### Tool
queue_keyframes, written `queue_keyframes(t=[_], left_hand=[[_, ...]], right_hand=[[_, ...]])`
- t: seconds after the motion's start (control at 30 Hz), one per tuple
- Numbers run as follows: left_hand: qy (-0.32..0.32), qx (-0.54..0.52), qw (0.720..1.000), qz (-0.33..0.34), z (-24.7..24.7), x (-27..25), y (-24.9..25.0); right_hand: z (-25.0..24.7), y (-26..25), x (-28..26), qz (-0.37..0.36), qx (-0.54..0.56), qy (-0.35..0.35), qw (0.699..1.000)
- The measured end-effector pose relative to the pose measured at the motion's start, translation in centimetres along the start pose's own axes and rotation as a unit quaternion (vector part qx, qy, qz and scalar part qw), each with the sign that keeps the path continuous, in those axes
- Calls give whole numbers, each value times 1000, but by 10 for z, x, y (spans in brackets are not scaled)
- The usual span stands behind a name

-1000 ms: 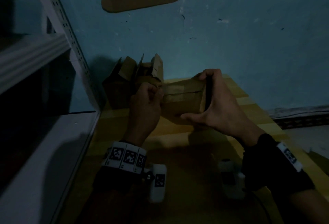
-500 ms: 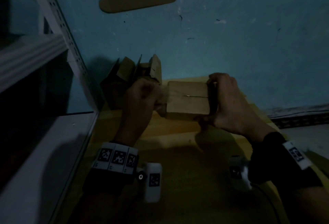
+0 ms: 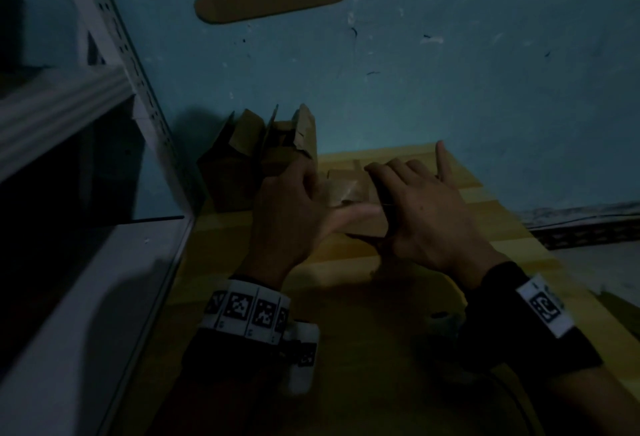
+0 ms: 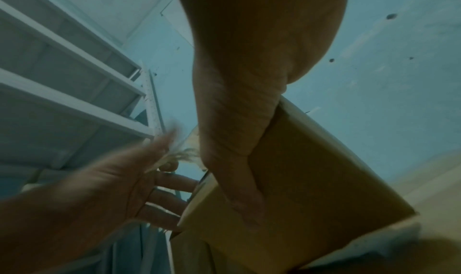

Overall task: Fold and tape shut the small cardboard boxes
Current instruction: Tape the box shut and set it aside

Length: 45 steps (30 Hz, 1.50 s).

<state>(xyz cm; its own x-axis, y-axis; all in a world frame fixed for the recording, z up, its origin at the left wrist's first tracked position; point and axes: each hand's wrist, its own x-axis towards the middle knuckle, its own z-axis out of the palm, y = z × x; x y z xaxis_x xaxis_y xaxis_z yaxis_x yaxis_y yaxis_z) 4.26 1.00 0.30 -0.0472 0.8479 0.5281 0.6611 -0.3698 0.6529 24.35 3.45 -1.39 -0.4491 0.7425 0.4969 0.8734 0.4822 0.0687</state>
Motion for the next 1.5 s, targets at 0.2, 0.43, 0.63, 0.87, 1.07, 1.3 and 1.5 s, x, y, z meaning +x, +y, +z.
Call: queue_keyframes(t=[0.2,0.43,0.63,0.87,1.07,1.3,1.5], left_hand=[[26,13,999,28,7,2,-12],[-42,-219,970,-101,-1,0,-14],[-53,-269,956,-101,-10,2,-14],[-135,-269,950,-85,2,-5,7],[-53,-309,944,-108,-27,4,-22],[-59,-308,942,-121,-22,3,-23],[-95,-312,944,-53,-14,2,-19]], right_hand=[[0,-4,1,-7,-1,2,1000],[-4,14,1,14,70,1,997],[-9,16,-2,16,61,-21,998],[-10,-3,4,-7,72,-21,997],[-25,19,-4,35,165,14,986],[-29,18,-8,97,212,11,972],[-22,19,-7,106,334,30,936]])
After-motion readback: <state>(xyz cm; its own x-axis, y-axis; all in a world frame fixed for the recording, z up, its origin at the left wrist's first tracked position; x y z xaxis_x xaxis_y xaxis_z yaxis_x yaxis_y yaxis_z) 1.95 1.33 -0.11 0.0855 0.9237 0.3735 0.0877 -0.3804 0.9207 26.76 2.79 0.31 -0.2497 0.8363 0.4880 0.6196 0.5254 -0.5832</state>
